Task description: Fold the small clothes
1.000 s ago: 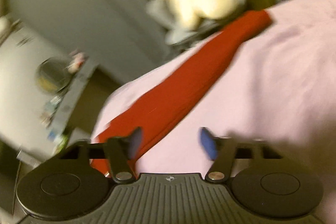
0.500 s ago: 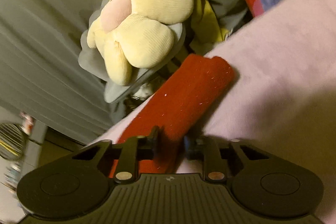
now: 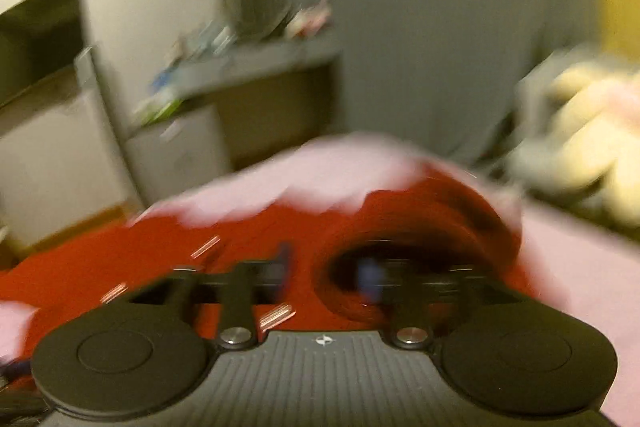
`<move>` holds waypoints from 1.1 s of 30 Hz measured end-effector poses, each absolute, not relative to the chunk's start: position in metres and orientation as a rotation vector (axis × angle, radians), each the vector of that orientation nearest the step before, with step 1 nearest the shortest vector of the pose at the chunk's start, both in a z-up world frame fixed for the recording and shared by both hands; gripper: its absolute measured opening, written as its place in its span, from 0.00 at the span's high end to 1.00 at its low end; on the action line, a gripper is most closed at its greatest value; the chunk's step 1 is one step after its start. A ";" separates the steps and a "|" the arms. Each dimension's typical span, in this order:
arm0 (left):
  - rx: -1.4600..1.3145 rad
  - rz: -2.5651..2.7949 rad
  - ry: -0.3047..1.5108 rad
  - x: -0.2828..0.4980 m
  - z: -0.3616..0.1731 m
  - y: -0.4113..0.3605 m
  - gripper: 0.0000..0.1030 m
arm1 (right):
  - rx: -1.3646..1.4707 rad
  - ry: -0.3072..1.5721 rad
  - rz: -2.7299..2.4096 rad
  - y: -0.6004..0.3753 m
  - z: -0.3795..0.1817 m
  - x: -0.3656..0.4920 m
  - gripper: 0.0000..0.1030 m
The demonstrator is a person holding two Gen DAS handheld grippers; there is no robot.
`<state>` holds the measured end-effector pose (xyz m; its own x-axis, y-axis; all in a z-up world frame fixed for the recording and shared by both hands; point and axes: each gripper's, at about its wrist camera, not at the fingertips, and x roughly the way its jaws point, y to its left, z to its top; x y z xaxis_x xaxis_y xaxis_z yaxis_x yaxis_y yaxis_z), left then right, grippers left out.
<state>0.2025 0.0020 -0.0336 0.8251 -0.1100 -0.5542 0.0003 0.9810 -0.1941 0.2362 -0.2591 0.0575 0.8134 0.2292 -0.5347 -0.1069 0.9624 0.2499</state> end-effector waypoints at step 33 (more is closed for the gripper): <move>-0.435 -0.273 0.710 0.361 0.018 -0.015 0.84 | 0.613 0.540 -0.069 -0.313 0.009 0.208 0.55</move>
<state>0.3612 -0.0154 0.0180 0.7284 -0.3842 -0.5672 0.0945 0.8764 -0.4723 0.2085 -0.3126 0.0093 0.8601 0.0950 -0.5012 0.2178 0.8201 0.5292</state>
